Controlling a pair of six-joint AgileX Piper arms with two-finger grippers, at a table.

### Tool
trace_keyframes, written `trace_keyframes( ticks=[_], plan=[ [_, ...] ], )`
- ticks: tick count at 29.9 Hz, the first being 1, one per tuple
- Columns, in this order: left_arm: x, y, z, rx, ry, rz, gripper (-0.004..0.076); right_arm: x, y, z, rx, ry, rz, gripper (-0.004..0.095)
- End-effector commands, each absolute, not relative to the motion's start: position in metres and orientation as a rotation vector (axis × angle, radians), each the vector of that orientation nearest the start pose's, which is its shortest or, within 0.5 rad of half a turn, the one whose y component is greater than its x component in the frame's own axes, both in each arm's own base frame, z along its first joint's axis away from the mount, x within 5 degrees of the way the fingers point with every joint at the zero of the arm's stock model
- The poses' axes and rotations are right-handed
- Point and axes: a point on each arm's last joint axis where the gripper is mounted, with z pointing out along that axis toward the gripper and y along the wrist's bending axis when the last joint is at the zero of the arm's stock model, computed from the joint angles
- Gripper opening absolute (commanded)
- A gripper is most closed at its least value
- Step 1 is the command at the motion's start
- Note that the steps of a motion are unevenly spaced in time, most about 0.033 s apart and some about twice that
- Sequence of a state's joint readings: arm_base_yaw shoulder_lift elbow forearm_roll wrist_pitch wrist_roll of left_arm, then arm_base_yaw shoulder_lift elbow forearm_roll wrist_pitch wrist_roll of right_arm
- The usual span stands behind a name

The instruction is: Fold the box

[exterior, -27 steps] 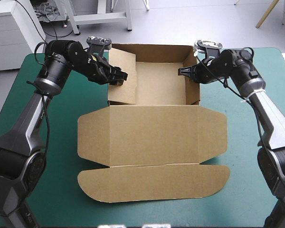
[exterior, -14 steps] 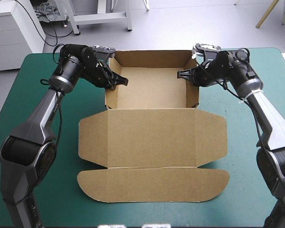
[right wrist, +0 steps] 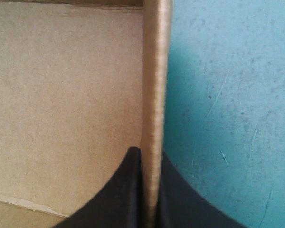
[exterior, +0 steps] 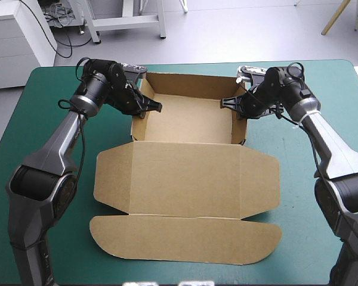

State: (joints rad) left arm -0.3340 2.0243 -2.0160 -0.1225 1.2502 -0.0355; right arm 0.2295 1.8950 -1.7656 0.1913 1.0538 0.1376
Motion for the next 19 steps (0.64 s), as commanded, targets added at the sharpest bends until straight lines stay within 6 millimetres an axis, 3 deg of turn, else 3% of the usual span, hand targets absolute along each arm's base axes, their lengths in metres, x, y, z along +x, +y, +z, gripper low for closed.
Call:
trace_keyframes(
  ticks=[1,7,12,19],
  plan=[
    [0.404,-0.163,0.340,0.451,2.668,-0.331,-0.0010,0.399,0.108,0.330,-0.102,2.659,0.371,-0.0003],
    [0.409,-0.183,0.327,0.471,2.635,-0.311,-0.0010,0.402,0.109,0.320,-0.109,2.693,0.349,-0.0003],
    [0.414,-0.187,0.309,0.485,2.681,-0.271,-0.0010,0.406,0.111,0.310,-0.110,2.723,0.344,-0.0003],
    [0.420,-0.189,0.301,0.481,2.668,-0.260,-0.0010,0.409,0.117,0.304,-0.123,2.717,0.339,-0.0004]
  ],
)
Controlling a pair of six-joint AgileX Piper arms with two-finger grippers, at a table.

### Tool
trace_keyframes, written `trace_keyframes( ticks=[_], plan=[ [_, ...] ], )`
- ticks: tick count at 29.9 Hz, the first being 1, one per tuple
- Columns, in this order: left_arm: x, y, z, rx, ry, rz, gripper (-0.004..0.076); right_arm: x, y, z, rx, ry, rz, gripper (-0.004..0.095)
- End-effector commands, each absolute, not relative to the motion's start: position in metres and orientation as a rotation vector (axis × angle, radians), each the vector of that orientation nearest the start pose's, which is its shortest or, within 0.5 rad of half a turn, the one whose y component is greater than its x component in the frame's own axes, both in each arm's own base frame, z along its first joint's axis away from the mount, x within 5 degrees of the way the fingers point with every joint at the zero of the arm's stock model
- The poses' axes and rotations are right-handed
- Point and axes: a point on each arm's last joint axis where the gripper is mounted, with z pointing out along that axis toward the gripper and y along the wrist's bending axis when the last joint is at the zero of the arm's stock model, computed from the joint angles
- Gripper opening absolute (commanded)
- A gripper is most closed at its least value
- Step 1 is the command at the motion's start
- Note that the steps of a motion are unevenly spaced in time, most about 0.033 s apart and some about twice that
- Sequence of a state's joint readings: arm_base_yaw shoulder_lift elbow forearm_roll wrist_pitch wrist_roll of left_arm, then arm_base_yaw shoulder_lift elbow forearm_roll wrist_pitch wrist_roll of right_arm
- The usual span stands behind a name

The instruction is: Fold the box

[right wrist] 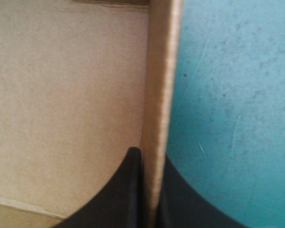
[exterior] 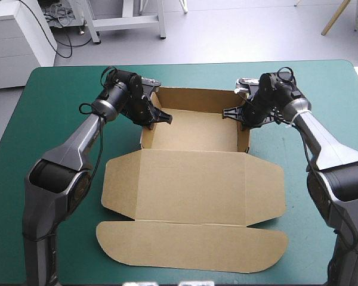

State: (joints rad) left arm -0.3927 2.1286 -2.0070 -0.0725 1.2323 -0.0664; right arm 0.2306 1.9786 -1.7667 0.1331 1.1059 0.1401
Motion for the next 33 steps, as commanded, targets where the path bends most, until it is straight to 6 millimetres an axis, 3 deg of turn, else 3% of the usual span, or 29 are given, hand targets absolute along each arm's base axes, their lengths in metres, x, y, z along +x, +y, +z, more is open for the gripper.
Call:
trace_keyframes(
  ticks=[1,7,9,12,16,18,22,24,33],
  plan=[
    [0.421,-0.189,0.299,0.483,2.678,-0.258,-0.0010,0.409,0.117,0.304,-0.124,2.714,0.340,-0.0003],
    [0.422,-0.189,0.297,0.479,2.682,-0.261,-0.0006,0.409,0.118,0.304,-0.137,2.715,0.316,0.0002],
    [0.420,-0.189,0.297,0.484,2.701,-0.256,0.0039,0.408,0.117,0.305,-0.137,2.715,0.317,0.0036],
    [0.417,-0.188,0.296,0.517,2.725,-0.246,0.0207,0.407,0.117,0.307,-0.137,2.706,0.318,0.0129],
    [0.415,-0.187,0.301,0.502,2.720,-0.254,0.0528,0.404,0.116,0.317,-0.138,2.677,0.322,0.0286],
    [0.414,-0.186,0.307,0.497,2.703,-0.259,0.0582,0.403,0.116,0.322,-0.139,2.661,0.323,0.0368],
    [0.410,-0.184,0.320,0.493,2.668,-0.261,0.0560,0.399,0.115,0.332,-0.142,2.651,0.331,0.0673],
    [0.407,-0.182,0.329,0.488,2.643,-0.256,0.0542,0.396,0.115,0.336,-0.134,2.651,0.334,0.0761],
    [0.377,-0.157,0.395,0.477,2.474,-0.108,0.0519,0.371,0.105,0.377,-0.151,2.567,0.298,0.0765]
  ],
)
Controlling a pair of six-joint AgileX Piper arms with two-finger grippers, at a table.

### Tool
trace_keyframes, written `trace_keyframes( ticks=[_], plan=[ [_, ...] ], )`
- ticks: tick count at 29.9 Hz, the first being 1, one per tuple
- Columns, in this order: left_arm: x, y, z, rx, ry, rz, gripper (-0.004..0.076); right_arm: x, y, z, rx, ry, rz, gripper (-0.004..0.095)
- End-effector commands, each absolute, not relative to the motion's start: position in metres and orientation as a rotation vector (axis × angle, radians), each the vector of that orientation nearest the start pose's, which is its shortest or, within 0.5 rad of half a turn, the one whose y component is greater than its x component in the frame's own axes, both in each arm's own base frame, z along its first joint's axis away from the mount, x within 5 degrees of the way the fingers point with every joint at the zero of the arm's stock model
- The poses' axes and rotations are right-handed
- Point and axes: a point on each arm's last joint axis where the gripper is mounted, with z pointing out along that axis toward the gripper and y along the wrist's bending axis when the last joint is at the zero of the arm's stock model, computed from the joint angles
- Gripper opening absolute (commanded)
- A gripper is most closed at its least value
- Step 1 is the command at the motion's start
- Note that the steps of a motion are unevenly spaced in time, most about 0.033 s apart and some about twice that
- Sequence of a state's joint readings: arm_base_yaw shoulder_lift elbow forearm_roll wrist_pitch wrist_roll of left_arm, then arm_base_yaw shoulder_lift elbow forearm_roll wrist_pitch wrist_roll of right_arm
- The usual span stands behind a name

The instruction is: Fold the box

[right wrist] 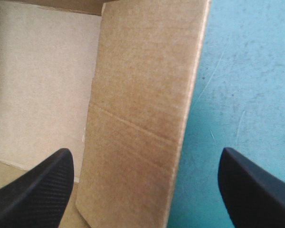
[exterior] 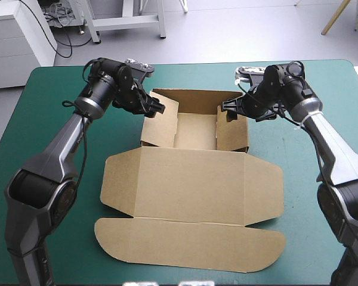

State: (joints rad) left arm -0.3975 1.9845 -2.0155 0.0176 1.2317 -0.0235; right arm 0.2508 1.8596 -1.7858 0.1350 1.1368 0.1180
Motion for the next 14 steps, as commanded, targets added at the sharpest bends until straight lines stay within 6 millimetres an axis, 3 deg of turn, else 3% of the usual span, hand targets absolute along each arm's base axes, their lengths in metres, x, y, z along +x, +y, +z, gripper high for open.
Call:
trace_keyframes(
  ticks=[1,9,14],
  plan=[
    [0.371,-0.153,0.405,0.472,2.450,-0.101,0.0512,0.367,0.104,0.381,-0.154,2.565,0.292,0.0764],
    [0.305,-0.128,0.484,0.476,2.227,-0.127,0.0500,0.330,0.091,0.427,-0.172,2.462,0.262,0.0750],
    [0.253,-0.107,0.521,0.507,2.145,-0.121,0.0500,0.324,0.090,0.429,-0.175,2.477,0.254,0.0737]
  ],
)
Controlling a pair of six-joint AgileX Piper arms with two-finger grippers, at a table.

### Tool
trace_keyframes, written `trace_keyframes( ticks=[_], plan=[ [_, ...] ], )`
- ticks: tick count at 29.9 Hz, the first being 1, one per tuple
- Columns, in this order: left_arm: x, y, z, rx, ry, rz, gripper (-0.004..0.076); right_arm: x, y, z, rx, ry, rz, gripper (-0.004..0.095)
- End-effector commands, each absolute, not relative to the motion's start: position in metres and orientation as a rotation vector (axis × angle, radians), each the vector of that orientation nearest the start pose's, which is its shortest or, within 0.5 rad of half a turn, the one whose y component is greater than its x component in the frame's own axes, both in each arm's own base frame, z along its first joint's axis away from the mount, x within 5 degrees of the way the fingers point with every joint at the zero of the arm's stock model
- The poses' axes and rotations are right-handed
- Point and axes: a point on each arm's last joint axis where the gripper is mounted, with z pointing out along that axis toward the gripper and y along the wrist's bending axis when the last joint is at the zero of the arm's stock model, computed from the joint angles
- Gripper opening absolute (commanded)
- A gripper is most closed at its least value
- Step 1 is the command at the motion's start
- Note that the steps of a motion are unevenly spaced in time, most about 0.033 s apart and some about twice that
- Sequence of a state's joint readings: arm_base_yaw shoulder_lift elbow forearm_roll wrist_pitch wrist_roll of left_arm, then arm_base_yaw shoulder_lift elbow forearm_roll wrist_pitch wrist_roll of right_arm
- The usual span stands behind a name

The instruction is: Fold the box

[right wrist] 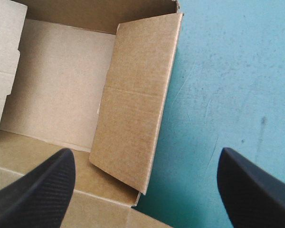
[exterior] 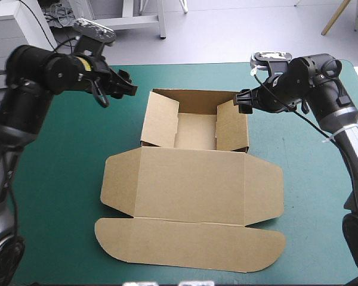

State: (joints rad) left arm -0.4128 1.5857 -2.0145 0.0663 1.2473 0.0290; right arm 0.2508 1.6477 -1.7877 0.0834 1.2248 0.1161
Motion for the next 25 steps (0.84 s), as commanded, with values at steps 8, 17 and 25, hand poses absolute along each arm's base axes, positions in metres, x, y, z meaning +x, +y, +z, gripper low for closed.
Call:
trace_keyframes(
  ticks=[8,17,25],
  plan=[
    [0.179,-0.074,0.532,0.501,2.087,-0.124,0.0500,0.333,0.093,0.424,-0.157,2.464,0.275,0.0737],
    [0.115,-0.047,0.481,0.502,2.031,-0.144,0.0500,0.354,0.098,0.396,-0.156,2.548,0.263,0.0737],
    [0.080,-0.032,0.430,0.480,2.061,-0.178,0.0500,0.376,0.105,0.363,-0.150,2.629,0.259,0.0729]
  ],
)
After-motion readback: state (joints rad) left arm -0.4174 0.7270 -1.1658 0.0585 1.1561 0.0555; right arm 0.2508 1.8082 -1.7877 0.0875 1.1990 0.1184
